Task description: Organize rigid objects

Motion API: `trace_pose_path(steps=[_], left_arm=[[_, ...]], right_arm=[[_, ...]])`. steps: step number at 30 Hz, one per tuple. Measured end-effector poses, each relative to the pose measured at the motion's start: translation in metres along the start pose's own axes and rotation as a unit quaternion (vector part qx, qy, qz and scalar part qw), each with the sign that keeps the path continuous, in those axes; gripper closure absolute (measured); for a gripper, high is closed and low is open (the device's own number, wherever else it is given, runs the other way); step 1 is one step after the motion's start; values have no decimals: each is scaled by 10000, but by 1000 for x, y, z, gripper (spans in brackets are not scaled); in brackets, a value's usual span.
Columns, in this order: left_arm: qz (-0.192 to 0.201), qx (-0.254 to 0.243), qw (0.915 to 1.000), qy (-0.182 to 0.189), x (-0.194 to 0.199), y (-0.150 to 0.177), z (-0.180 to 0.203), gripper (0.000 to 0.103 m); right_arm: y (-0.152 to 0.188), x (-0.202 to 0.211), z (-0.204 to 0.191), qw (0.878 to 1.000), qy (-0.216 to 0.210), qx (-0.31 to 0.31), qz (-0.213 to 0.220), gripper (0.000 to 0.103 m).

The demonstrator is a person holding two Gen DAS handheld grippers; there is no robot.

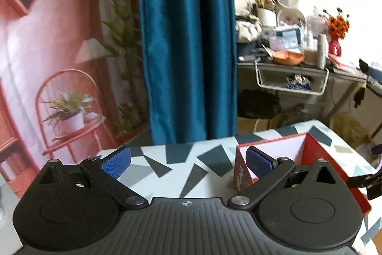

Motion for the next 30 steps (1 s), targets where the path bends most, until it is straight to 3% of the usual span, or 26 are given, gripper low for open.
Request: trace_pose_path(steps=[11,22,30], left_arm=[[423,302,9982,-290,66,-14,6,0],[739,144,9960,-473,136,-12,22,0],[1022,95,9922,-703,178,-13,24,0]], right_arm=[[-33,111,-14,9898,-96,-353,1380,0],[-13,197,-26,9759,-249,-494,2111,0],[2,239,-30,9675,-189,-489,2472,0]])
Point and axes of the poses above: each gripper's, at about its wrist camera, not at the fingertips, and x roughly against the way its jaws point, z to its right, y to its underside, the point moved 10 cm from there along -x, roughly the way its jaws point, and after that the axes turned 5 degrees about -x, right-handed, at the moved point
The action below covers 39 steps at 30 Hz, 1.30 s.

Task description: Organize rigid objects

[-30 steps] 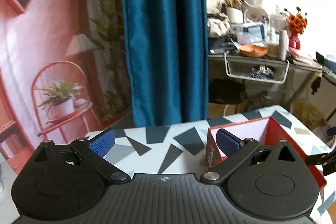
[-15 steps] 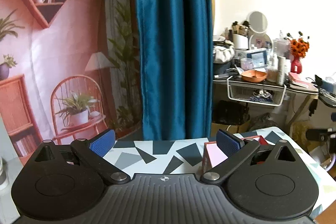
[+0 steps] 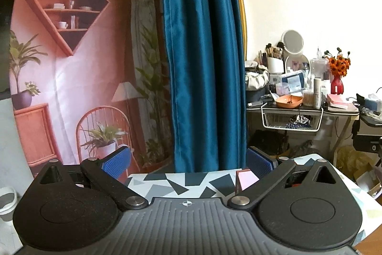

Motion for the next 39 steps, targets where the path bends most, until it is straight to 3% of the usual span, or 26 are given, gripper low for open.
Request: trace_pose_path(steps=[8,39], left_arm=[[117,-34,9999,-68,9,-8,1,0],[-11,-61,10000,57,7,0,-1,0]], right_arm=[[-8,16,6,9998,64,-11,201,0],[-2,16,11,9998,32,-147,138,0]])
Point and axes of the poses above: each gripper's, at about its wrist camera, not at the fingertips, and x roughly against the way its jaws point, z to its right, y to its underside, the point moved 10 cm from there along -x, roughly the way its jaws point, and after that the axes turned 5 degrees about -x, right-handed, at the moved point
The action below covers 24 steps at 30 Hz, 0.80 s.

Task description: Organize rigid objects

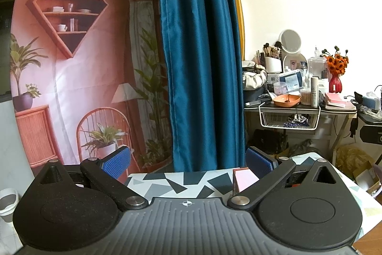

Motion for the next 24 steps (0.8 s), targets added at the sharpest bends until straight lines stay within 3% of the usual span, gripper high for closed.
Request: trace_pose_path(steps=[24], left_arm=[[-120,45,9999,56,-5,3,-1,0]], right_arm=[[0,0,-1,10000,1,-8,-16,0]])
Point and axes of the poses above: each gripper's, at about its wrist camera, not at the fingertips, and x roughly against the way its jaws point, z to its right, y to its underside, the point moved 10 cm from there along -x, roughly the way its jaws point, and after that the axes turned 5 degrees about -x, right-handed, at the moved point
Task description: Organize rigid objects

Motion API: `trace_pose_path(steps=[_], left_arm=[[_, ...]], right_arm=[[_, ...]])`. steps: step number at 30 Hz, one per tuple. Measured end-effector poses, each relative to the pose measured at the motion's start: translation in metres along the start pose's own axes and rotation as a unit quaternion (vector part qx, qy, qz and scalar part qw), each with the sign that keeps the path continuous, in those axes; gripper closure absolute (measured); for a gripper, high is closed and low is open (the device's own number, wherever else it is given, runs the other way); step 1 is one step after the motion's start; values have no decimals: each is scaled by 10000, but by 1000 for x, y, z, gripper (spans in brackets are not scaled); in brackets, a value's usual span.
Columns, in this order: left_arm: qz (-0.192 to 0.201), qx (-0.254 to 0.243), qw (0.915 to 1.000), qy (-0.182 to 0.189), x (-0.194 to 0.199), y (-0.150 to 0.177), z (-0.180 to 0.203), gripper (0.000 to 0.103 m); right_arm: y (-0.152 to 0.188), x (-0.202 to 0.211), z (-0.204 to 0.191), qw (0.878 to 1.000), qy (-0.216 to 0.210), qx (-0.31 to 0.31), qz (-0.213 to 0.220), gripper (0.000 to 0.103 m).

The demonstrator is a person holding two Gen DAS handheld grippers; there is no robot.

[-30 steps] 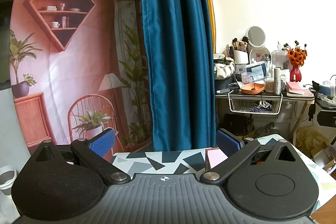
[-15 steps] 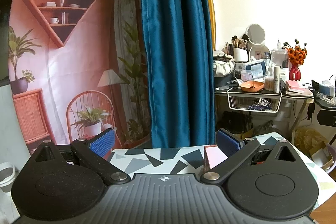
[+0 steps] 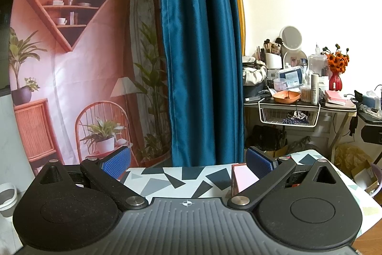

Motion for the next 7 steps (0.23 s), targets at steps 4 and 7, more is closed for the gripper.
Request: trace_pose_path(steps=[4,7], left_arm=[[-5,3,10000,4,0,0,0,0],[-14,8,10000,4,0,1,0,0]], right_arm=[[0,0,0,10000,1,-1,0,0],[0,0,0,10000,0,2,-1,0]])
Point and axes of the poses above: each gripper's, at about its wrist camera, not at the fingertips, and x roughly against the way its jaws point, z to its right, y to its underside, the point moved 10 cm from there along -x, roughly the way its jaws point, and after that the axes turned 5 degrees about -x, right-handed, at the moved point
